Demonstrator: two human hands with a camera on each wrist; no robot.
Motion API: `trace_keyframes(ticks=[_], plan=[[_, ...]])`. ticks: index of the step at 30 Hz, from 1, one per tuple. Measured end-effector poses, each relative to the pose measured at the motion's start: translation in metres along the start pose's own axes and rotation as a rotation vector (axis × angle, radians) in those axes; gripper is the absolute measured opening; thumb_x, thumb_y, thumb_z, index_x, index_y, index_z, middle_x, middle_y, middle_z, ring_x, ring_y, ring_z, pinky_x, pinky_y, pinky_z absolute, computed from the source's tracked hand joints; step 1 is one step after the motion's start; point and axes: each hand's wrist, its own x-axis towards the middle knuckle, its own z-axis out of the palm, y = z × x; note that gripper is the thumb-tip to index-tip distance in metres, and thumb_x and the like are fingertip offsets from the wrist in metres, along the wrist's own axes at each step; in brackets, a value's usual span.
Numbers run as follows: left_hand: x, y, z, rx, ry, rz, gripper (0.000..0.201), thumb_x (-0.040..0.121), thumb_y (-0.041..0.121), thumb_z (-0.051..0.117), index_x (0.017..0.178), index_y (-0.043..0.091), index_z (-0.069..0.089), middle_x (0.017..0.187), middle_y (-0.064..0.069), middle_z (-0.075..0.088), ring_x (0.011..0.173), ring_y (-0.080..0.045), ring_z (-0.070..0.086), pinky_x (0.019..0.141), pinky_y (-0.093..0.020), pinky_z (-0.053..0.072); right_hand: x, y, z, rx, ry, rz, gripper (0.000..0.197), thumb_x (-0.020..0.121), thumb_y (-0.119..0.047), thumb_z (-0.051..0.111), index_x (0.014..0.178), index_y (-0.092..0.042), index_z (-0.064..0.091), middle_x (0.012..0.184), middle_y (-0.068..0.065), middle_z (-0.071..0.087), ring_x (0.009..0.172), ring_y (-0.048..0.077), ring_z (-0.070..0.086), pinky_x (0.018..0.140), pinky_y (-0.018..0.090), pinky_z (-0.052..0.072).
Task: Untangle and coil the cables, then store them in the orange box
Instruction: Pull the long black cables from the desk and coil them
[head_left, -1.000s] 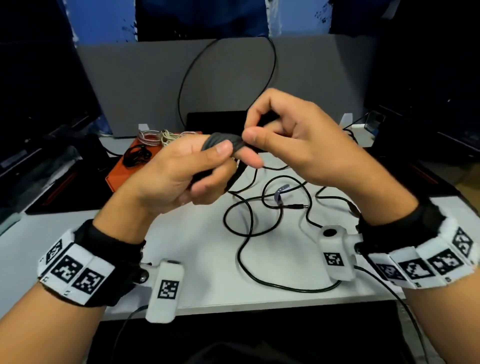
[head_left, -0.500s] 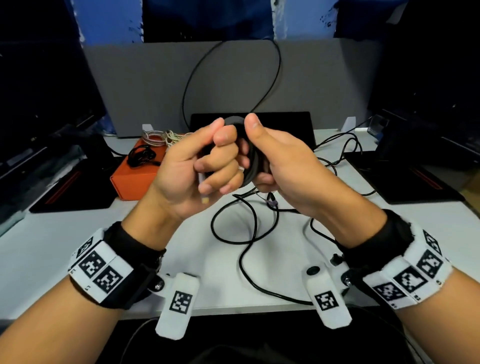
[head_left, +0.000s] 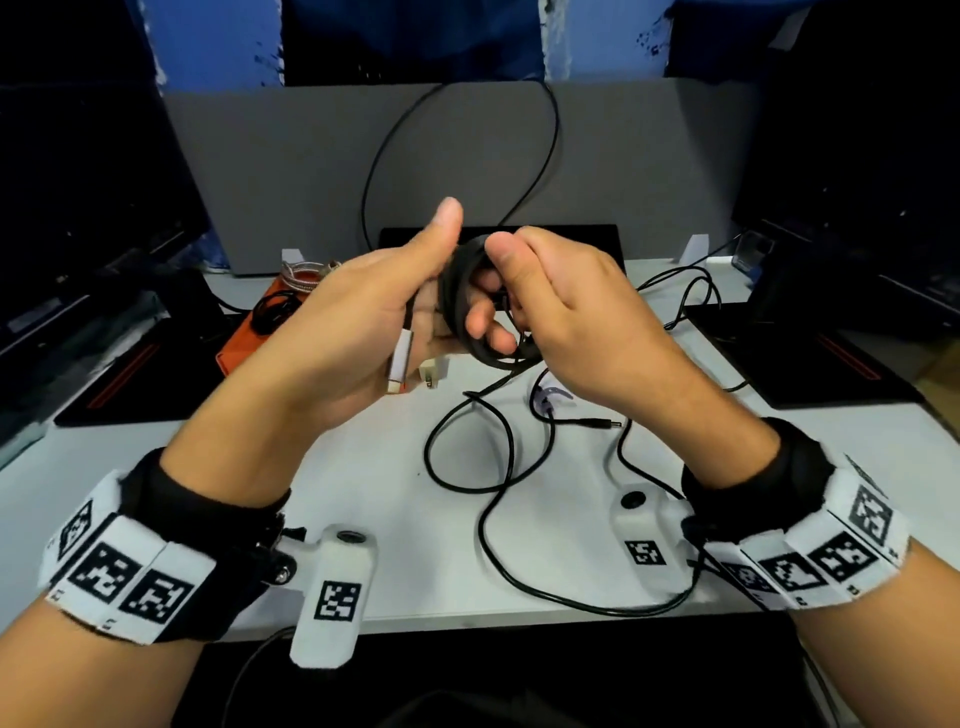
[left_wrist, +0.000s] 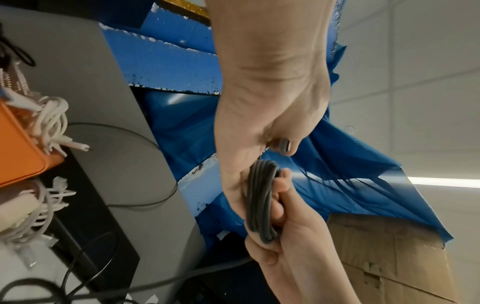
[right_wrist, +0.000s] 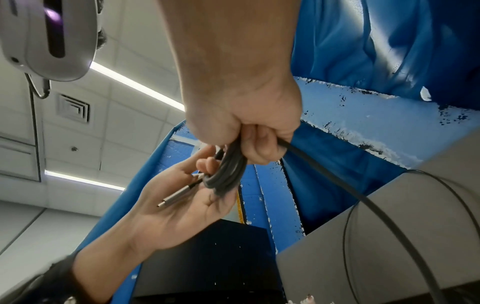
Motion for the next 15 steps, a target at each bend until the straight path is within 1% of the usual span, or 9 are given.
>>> trace_keyframes(ticks=[2,3,5,6,8,10,11,13,15], plan=[[-0.002,0.0,0.002,0.196,0.075,0.039,0.046,0.1,0.06,0.046,0.095,0.024,0.074,0.09,-0.005,0.072,0.09,-0.029,0.073,0.088,-0.05,0.056,0.0,-0.001,-0.001,-0.054,-0.024,0.001,0.043,0.108,-0.048,0.034,0.076,-0.025,0.051,0.066,-0.008,0.056,0.067,0.012,0.056,0.069,0.043,0.049],[-0.003,-0.001,0.002,0.299,0.108,0.085,0.042,0.101,0.061,0.046,0.101,0.027,0.071,0.095,-0.003,0.074,0.09,-0.035,0.073,0.086,-0.059,0.058,-0.001,-0.002,-0.002,-0.063,-0.039,-0.002,0.044,0.109,-0.047,0.035,0.075,-0.024,0.05,0.066,-0.007,0.054,0.066,0.012,0.055,0.068,0.043,0.049],[-0.004,-0.001,0.002,0.422,0.11,0.158,0.043,0.103,0.059,0.043,0.107,0.023,0.067,0.098,-0.006,0.073,0.089,-0.047,0.068,0.073,-0.073,0.054,-0.002,-0.003,-0.003,-0.057,-0.061,-0.006,0.045,0.109,-0.047,0.035,0.075,-0.021,0.051,0.066,-0.006,0.055,0.066,0.014,0.055,0.067,0.044,0.049],[-0.004,-0.002,0.003,0.443,0.094,0.169,0.047,0.105,0.058,0.04,0.104,0.019,0.066,0.096,-0.008,0.072,0.088,-0.049,0.067,0.072,-0.075,0.052,-0.002,-0.003,-0.003,-0.046,-0.061,-0.002,0.045,0.109,-0.047,0.036,0.075,-0.022,0.051,0.066,-0.006,0.055,0.066,0.014,0.056,0.067,0.043,0.05],[-0.002,-0.005,0.003,0.425,0.066,0.139,0.053,0.105,0.058,0.037,0.093,0.013,0.063,0.09,-0.008,0.072,0.086,-0.047,0.065,0.079,-0.078,0.049,-0.001,0.0,-0.002,-0.019,-0.05,0.012,0.042,0.109,-0.046,0.036,0.075,-0.027,0.053,0.065,-0.009,0.057,0.065,0.011,0.056,0.065,0.039,0.049],[0.001,-0.008,0.003,0.301,0.04,0.089,0.052,0.103,0.059,0.039,0.081,0.016,0.058,0.082,-0.007,0.067,0.079,-0.036,0.062,0.086,-0.071,0.048,0.0,0.002,0.0,-0.006,-0.037,0.021,0.04,0.108,-0.048,0.036,0.076,-0.031,0.054,0.065,-0.013,0.06,0.065,0.01,0.057,0.065,0.038,0.049],[0.003,-0.01,0.004,0.208,0.029,0.073,0.049,0.106,0.054,0.039,0.079,0.017,0.055,0.078,-0.006,0.062,0.077,-0.028,0.06,0.085,-0.057,0.05,0.001,0.003,0.003,0.004,-0.026,0.031,0.04,0.107,-0.05,0.036,0.076,-0.032,0.054,0.067,-0.012,0.062,0.065,0.01,0.058,0.067,0.041,0.051],[0.005,-0.012,0.009,-0.015,0.024,0.055,0.042,0.11,0.041,0.037,0.08,0.014,0.049,0.07,-0.003,0.052,0.072,-0.021,0.056,0.08,-0.039,0.052,0.002,0.006,0.007,0.074,-0.015,0.064,0.041,0.103,-0.056,0.037,0.079,-0.029,0.057,0.073,-0.005,0.068,0.069,0.016,0.064,0.07,0.048,0.055],[0.006,-0.012,0.015,-0.194,0.002,0.057,0.038,0.11,0.035,0.036,0.081,0.013,0.045,0.066,0.001,0.041,0.065,-0.016,0.05,0.075,-0.032,0.053,0.002,0.006,0.011,0.234,-0.012,0.078,0.042,0.1,-0.058,0.043,0.081,-0.025,0.061,0.078,0.003,0.071,0.073,0.026,0.069,0.068,0.051,0.058]])
